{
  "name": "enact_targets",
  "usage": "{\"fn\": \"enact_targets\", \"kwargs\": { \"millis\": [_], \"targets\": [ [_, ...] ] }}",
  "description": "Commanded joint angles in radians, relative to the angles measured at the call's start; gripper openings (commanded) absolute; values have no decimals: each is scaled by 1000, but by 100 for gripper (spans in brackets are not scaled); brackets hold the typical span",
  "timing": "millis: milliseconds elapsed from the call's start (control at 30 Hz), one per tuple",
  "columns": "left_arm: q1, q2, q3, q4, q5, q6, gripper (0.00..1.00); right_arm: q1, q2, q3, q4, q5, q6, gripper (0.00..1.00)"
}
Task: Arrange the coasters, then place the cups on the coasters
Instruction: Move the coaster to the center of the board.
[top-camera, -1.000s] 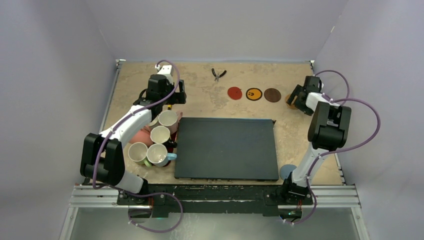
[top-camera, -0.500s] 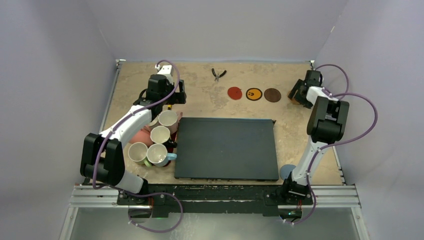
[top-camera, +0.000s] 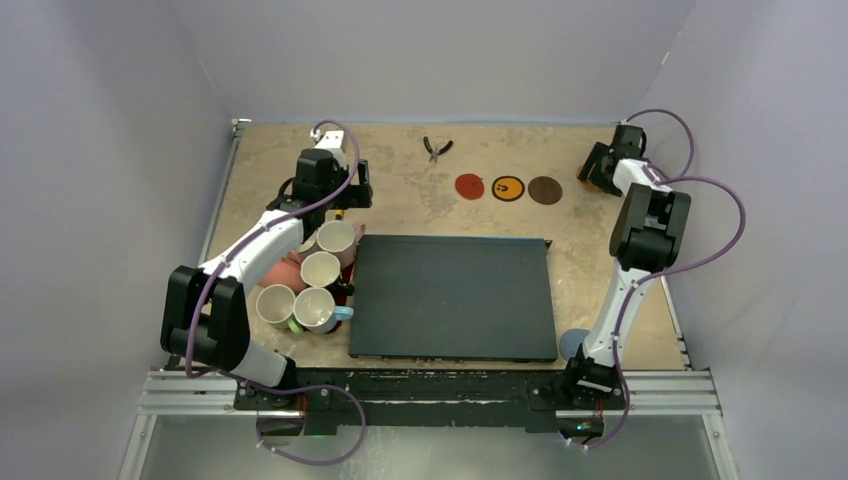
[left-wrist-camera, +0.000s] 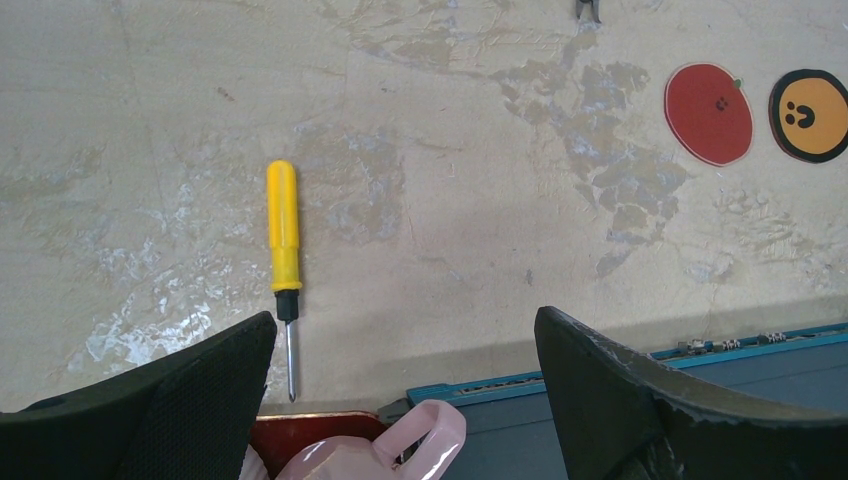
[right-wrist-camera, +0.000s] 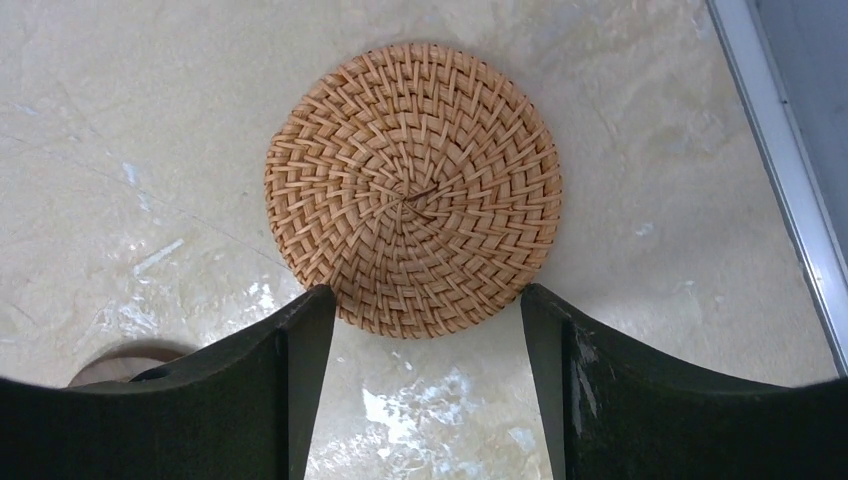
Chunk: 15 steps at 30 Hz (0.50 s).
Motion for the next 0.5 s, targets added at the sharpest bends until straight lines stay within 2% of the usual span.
{"fn": "enact_targets", "kwargs": {
  "millis": [0,267,467],
  "targets": [
    [-7,10,19,37,-5,8,96,42,66,31,-74,-98,-35,71],
    [-6,15,20,37,-7,8,96,103,152,154,-111,-99,-33,71],
    [-6,15,21,35,-9,8,96,133,176,187,-114,-129,-44,71]
  ]
}}
